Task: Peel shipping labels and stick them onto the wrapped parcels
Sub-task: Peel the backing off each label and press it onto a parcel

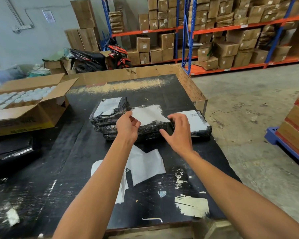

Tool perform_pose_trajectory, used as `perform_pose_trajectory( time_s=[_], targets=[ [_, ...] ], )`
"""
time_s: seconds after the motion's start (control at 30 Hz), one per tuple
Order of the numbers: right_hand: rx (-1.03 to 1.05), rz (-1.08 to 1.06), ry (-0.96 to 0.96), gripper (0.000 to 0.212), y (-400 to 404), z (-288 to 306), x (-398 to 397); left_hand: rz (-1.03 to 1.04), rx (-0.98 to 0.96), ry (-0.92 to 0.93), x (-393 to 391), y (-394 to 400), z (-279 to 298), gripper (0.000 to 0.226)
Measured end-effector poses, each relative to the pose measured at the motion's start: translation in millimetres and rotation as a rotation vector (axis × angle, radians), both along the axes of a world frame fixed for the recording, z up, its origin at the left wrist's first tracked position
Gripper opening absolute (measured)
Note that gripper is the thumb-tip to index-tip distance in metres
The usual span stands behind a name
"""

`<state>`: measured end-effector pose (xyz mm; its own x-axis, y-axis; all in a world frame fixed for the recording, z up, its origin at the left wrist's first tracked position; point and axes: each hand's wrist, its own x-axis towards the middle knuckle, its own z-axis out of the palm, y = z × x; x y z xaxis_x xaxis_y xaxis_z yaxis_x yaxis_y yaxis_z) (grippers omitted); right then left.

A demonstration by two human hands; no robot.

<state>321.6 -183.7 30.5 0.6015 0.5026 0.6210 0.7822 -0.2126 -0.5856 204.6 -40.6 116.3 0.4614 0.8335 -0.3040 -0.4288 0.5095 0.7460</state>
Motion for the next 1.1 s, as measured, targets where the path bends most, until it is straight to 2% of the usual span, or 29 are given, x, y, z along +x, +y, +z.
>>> perform_pose_trajectory(
  time_s=[0.07, 0.13, 0.2, 0.27, 0.33, 0.4, 0.47, 0.5, 0.57, 0.63, 0.77, 1.0, 1.1],
  targets=[
    [-0.026, -0.026, -0.110, 0.048, 6.5, 12.7, 0.3, -0.020, 0.003, 0.008, 5.6, -10.3, 1.4, 0.012],
    [0.009, -0.030, -0.120, 0.027, 8.5, 21.2, 1.4, -0.047, -0.011, -0.007, 9.7, -18.6, 3.1, 0.011],
    [0.067, 0.006, -0.034, 0.015, 4.7, 24.3, 4.7, -0.087, -0.026, -0.037, 11.1, -23.4, 4.5, 0.008],
    [0.089, 0.041, 0.076, 0.015, 1.1, 25.8, 9.5, -0.146, -0.017, -0.046, 10.7, -26.3, 3.6, 0.011],
    [0.096, 0.079, 0.170, 0.015, 0.2, 28.6, 11.4, -0.198, -0.001, -0.050, 9.8, -29.8, 1.7, 0.026],
    [0.151, 0.072, 0.273, 0.012, 2.2, 33.4, 12.3, -0.190, -0.032, -0.093, 9.8, -32.2, -0.8, 0.052],
    [0.207, 0.043, 0.438, 0.008, -0.2, 38.6, 17.7, -0.130, 0.025, -0.009, 11.5, -31.4, -2.7, 0.064],
    [0.200, 0.057, 0.522, 0.007, -2.5, 40.2, 22.0, -0.112, 0.120, 0.110, 12.3, -31.0, -3.7, 0.058],
    [0.142, 0.152, 0.659, 0.007, -8.1, 40.3, 29.9, -0.137, 0.333, 0.342, 13.7, -32.3, -6.4, 0.033],
    [0.099, 0.276, 0.790, 0.010, -13.4, 38.4, 36.5, -0.193, 0.479, 0.468, 15.9, -36.2, -11.4, 0.007],
    [0.015, 0.342, 0.849, 0.017, -21.5, 35.7, 47.6, -0.149, 0.634, 0.667, 18.0, -39.6, -18.3, 0.013],
    [0.005, 0.169, 0.688, 0.018, -13.2, 34.6, 53.0, -0.101, 0.661, 0.724, 19.0, -38.3, -27.4, 0.012],
    [0.031, 0.093, 0.758, 0.032, 2.0, 38.0, 49.2, -0.053, 0.645, 0.760, 24.5, -27.3, -24.8, 0.012]
  ],
)
